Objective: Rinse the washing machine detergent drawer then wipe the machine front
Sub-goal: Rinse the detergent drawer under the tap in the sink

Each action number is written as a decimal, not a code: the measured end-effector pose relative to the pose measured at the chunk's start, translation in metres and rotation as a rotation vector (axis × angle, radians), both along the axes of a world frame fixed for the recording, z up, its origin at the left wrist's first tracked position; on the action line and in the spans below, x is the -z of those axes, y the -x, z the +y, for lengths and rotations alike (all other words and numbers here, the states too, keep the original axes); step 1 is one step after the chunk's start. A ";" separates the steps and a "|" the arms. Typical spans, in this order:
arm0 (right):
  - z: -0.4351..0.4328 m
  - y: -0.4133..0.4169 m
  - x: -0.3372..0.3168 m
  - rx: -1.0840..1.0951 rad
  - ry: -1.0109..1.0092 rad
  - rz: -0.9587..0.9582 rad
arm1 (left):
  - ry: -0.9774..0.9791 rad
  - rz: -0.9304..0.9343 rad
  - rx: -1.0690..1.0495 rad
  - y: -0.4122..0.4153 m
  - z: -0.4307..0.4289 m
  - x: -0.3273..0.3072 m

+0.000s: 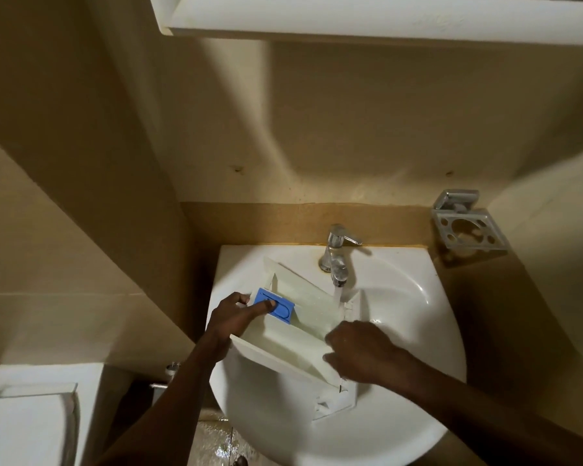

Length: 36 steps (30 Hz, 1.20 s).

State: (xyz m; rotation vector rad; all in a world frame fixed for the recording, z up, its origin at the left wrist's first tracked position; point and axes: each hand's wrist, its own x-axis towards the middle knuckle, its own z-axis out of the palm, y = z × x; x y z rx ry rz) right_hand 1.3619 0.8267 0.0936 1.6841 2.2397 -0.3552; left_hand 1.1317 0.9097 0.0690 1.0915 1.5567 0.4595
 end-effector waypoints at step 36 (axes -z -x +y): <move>-0.019 0.009 -0.003 0.081 -0.209 0.093 | -0.116 -0.001 0.131 -0.017 0.002 -0.004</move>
